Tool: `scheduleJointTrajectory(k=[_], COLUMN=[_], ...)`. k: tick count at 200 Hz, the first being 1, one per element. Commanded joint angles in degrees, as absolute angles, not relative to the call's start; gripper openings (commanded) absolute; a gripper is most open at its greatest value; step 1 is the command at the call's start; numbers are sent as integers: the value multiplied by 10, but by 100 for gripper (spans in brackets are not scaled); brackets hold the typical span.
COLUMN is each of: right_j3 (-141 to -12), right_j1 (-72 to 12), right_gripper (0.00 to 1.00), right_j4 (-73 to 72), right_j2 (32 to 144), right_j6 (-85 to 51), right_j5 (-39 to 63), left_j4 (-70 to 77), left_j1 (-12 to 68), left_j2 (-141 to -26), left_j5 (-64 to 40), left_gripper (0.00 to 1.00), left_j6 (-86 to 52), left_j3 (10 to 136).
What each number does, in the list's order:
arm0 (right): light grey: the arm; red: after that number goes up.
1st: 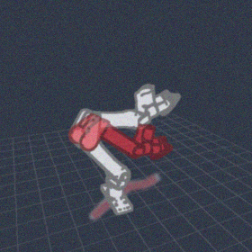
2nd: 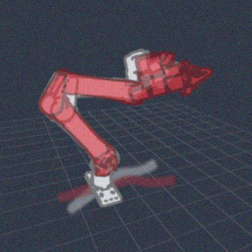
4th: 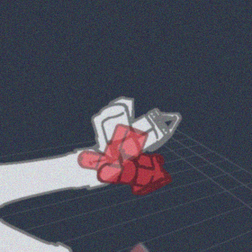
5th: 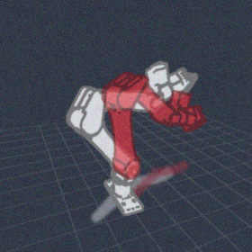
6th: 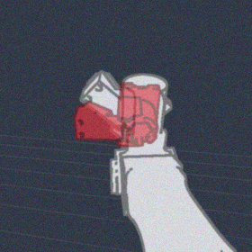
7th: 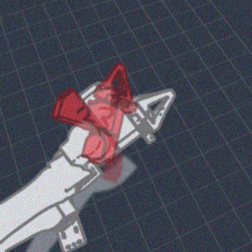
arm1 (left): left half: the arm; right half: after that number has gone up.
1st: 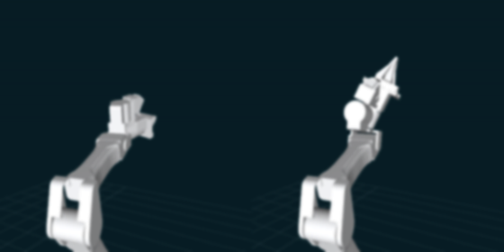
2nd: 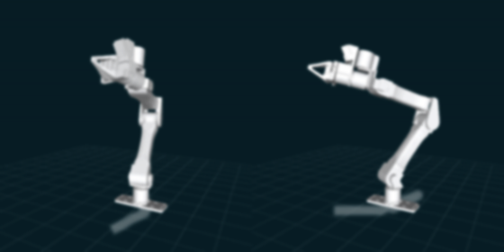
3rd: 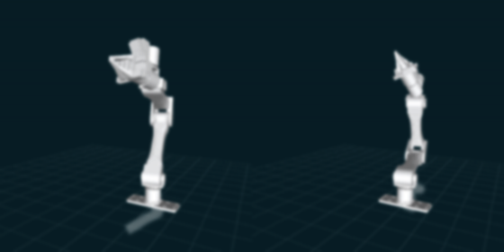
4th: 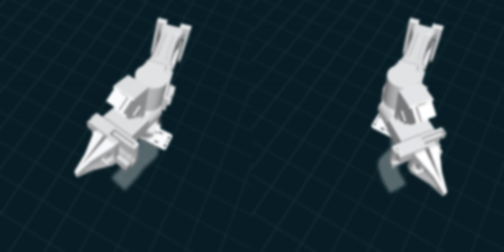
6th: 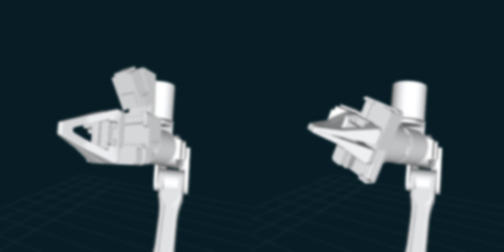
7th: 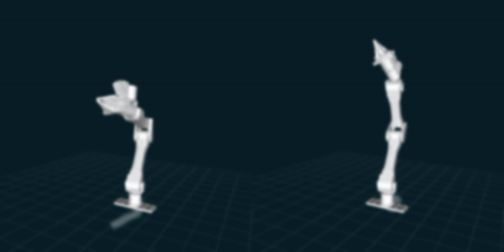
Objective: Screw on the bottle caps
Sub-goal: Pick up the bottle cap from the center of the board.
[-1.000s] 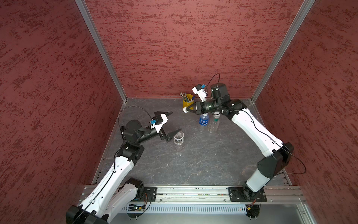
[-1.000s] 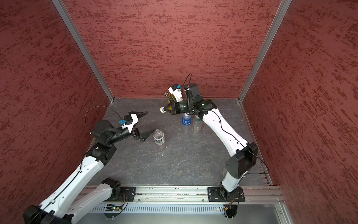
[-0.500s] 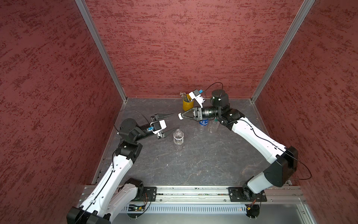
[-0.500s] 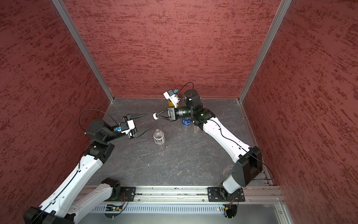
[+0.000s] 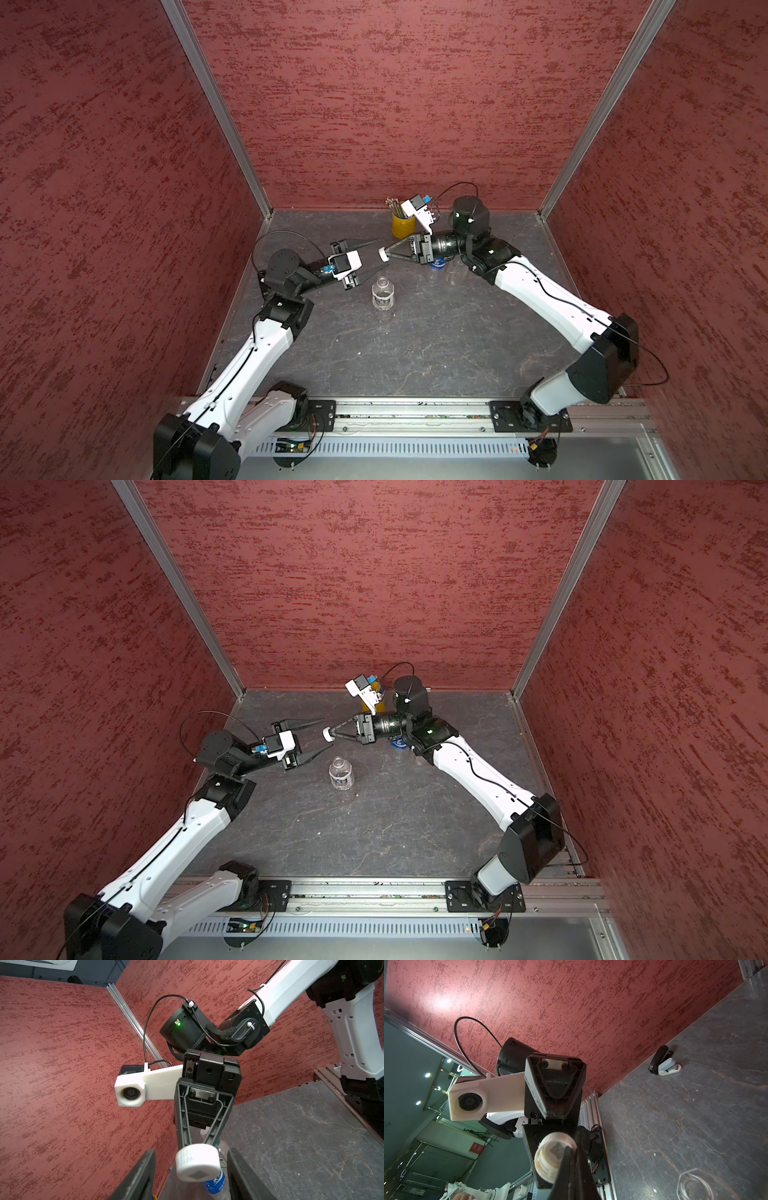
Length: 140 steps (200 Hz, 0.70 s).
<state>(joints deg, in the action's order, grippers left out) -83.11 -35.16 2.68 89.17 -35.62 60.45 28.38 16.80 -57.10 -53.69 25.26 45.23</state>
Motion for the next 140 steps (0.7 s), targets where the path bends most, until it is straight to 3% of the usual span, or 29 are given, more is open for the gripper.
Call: scheduleJointTrajectory(k=[1,39,140], right_j3=[-829,-828,-823], right_j1=[-355,-356,-363], right_gripper=[0,0,0], right_j4=[-7,-28,-40], right_j2=[886,893,901], right_j6=[-365,-379,-386], right_j5=[611,613,614], left_j4=[305,289,279], left_j1=[170,170,174], left_j2=[-570,-567,-567], left_j5=[-530,-531,-529], left_gripper=[51,43,34], left_j6=[248,253,265], left_j3=[453,449,453])
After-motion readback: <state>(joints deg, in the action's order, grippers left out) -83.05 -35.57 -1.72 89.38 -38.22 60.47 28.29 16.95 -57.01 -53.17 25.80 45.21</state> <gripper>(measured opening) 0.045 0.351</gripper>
